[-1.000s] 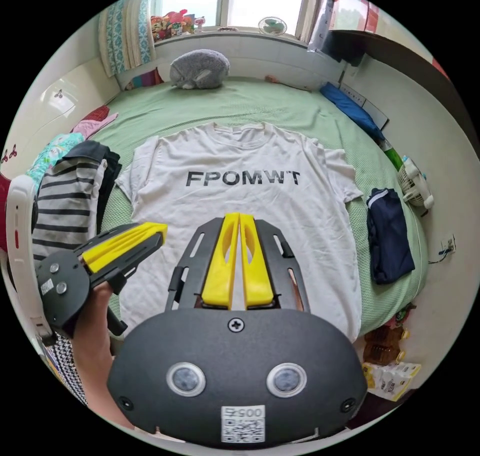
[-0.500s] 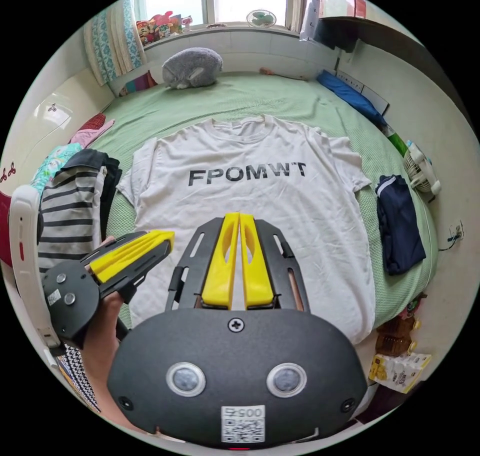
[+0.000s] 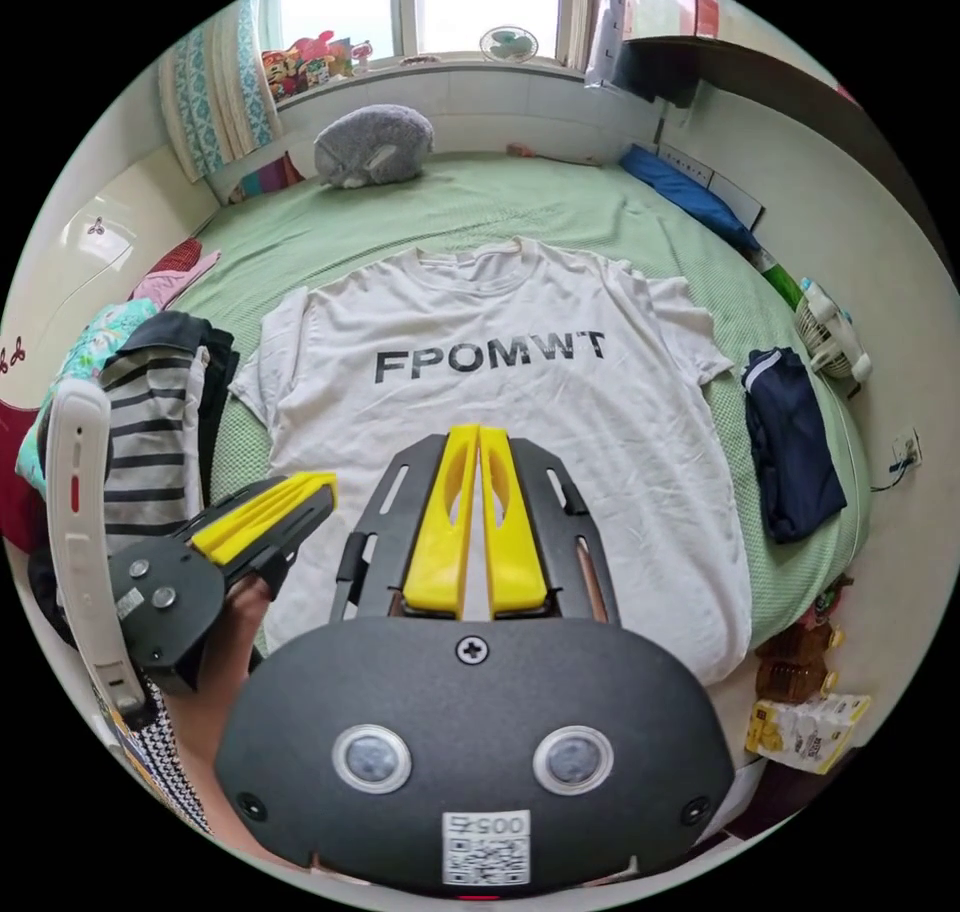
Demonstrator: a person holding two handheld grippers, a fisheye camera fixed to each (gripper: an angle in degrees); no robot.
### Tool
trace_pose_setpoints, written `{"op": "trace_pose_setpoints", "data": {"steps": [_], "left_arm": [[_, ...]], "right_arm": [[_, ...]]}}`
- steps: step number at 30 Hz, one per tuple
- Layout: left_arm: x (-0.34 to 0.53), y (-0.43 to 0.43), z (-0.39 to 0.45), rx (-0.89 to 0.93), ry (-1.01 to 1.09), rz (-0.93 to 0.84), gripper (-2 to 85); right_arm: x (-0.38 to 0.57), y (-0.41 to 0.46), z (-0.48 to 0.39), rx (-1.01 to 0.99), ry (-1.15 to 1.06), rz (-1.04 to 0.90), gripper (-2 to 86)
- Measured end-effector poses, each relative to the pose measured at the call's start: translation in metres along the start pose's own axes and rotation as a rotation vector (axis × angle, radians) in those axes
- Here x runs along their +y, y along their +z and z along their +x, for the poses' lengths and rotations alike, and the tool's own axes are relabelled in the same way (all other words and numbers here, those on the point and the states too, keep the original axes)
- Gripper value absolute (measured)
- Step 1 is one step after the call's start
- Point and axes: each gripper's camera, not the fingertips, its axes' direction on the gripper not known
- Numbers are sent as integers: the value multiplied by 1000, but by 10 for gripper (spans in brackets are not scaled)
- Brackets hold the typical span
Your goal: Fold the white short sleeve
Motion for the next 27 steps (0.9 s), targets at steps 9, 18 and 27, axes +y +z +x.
{"op": "trace_pose_setpoints", "data": {"steps": [9,18,27], "left_arm": [[11,-15,-35,-48,-139,29,-6],[32,-33,-53,-68,-223,76,-7],[57,-55,-85,-125,-437,175,-6]], "right_arm": [[0,8,-6,-148,-115,-83,-11],[2,7,-19,-180,-184,-77,-10],[15,13,-65,-189,-372,-104,-12]]}}
